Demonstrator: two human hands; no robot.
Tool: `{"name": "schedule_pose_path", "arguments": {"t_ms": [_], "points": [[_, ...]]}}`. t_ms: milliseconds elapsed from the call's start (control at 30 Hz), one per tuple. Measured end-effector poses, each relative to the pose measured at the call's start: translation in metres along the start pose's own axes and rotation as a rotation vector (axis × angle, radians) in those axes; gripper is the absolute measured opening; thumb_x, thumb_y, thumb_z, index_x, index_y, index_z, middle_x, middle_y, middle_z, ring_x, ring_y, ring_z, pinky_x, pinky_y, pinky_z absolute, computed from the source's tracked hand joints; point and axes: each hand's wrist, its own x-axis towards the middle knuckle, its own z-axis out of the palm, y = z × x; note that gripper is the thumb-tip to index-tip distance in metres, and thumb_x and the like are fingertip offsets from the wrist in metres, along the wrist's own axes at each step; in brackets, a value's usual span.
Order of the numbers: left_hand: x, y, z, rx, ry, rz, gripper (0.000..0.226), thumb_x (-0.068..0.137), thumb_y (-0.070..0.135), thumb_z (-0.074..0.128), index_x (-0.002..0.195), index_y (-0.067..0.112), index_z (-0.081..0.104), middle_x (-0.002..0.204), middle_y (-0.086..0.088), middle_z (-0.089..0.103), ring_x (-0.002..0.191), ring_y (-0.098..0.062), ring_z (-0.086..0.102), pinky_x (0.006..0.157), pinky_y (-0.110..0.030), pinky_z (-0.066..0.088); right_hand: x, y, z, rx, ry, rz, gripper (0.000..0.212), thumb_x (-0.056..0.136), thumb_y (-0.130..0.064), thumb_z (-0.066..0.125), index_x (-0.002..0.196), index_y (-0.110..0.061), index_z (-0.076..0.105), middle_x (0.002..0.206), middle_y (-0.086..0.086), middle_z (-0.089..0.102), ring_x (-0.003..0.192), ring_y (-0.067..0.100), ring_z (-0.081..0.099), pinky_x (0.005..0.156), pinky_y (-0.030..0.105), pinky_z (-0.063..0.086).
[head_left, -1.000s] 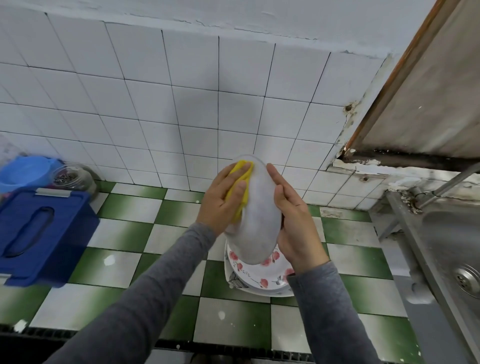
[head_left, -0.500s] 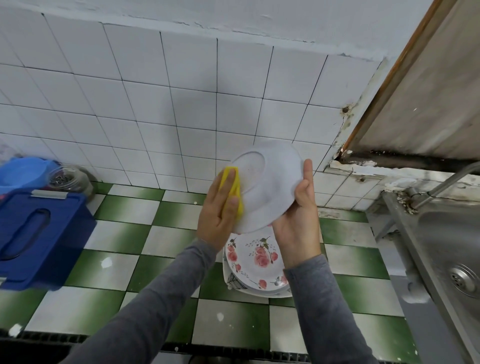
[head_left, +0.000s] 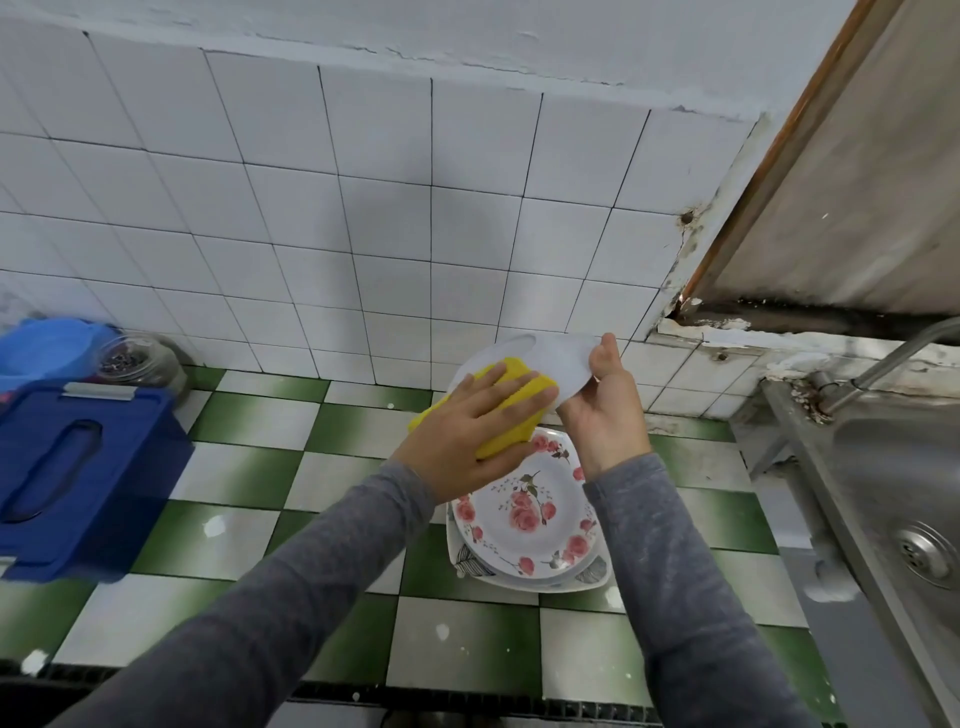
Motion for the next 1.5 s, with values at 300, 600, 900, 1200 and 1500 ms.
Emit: {"name": "schedule_pose_path", "arguments": {"t_ms": [300,600,900,1200,1500], "points": [[0.001,-0.004,-0.004,0.213,0.261,0.066,0.068,0.085,-0.002,0.067,0.14,0.033,0.046,0.122,-0.002,0.067,0.085,-0.02,0.065,0.068,-0.027,0.057,0.003,-0.01,0.007,-0.185,0.031,0.045,0.065,0.099,0.008,0.045,0.156,-0.019,0.03,0.109,0.017,0.059,0.102,0.031,0.065,0.092,0.049,0.055],[-0.009,-0.015,-0.016,-0.527,0.475,-0.661,0.04,0.095,0.018,0.066,0.126,0.043,0.063,0.11,0.02,0.07,0.097,-0.007,0.069,0.082,-0.037,0.061,0.002,-0.001,-0.06,-1.179,-0.099,-0.424,0.042,0.096,-0.039,0.065,0.137,-0.04,0.058,0.138,-0.004,0.055,0.129,0.012,0.049,0.112,0.04,0.043],[-0.017,-0.022,-0.026,-1.079,0.552,-1.012,0.041,0.089,0.012,0.07,0.123,0.034,0.066,0.128,-0.003,0.066,0.105,-0.03,0.07,0.077,-0.045,0.062,0.001,0.001,-0.102,-0.845,-0.214,-0.303,0.045,0.096,-0.017,0.065,0.135,-0.04,0.06,0.142,-0.011,0.057,0.128,0.017,0.058,0.099,0.053,0.053],[-0.029,-0.029,-0.019,-1.079,0.44,-1.055,0.045,0.089,0.019,0.07,0.125,0.045,0.062,0.131,-0.002,0.062,0.104,-0.032,0.069,0.08,-0.053,0.06,-0.013,0.014,-0.107,-0.682,-0.133,-0.239,0.045,0.101,-0.009,0.055,0.138,-0.034,0.057,0.143,-0.004,0.055,0.122,0.026,0.063,0.095,0.063,0.051],[-0.025,-0.029,-0.008,-1.055,0.392,-1.1,0.036,0.099,0.013,0.058,0.122,0.04,0.063,0.126,0.007,0.054,0.104,-0.022,0.063,0.078,-0.041,0.061,-0.048,0.004,-0.122,-0.541,0.002,-0.353,0.046,0.102,-0.004,0.049,0.142,-0.027,0.053,0.136,-0.009,0.06,0.116,0.021,0.065,0.071,0.031,0.061]]}}
